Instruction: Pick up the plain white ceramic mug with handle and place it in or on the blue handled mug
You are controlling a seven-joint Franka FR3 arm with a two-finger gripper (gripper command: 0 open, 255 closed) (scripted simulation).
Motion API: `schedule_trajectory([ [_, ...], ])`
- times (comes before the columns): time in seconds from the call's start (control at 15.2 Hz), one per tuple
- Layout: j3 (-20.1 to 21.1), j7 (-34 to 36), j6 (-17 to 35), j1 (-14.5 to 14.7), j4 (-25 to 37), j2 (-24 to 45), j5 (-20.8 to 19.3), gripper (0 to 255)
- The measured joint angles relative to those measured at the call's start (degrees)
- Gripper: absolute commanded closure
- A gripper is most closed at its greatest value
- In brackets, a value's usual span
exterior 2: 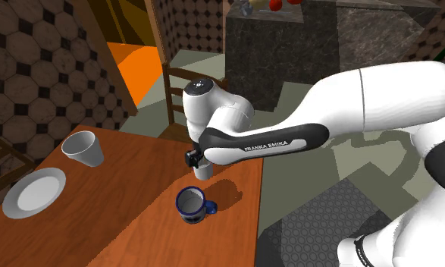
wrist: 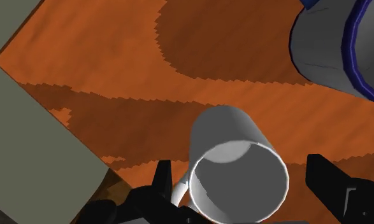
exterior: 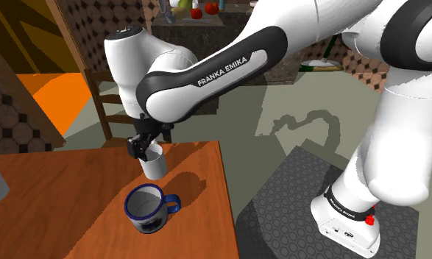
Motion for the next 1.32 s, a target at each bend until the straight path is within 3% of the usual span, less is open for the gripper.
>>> schedule_trajectory([
  [0.26,-0.46,3.57,-1.50,3.95,9.01,8.49,-3.82,0],
  [1.12,-1.31,4.75,2.33,4.72,8.23,11.83,-5.55,0],
  [1.19,-1.31,4.75,2.34,4.72,8.23,11.83,-5.55,255],
  [1.32,-1.31,4.75,2.35,4.72,8.22,11.83,-5.55,255],
])
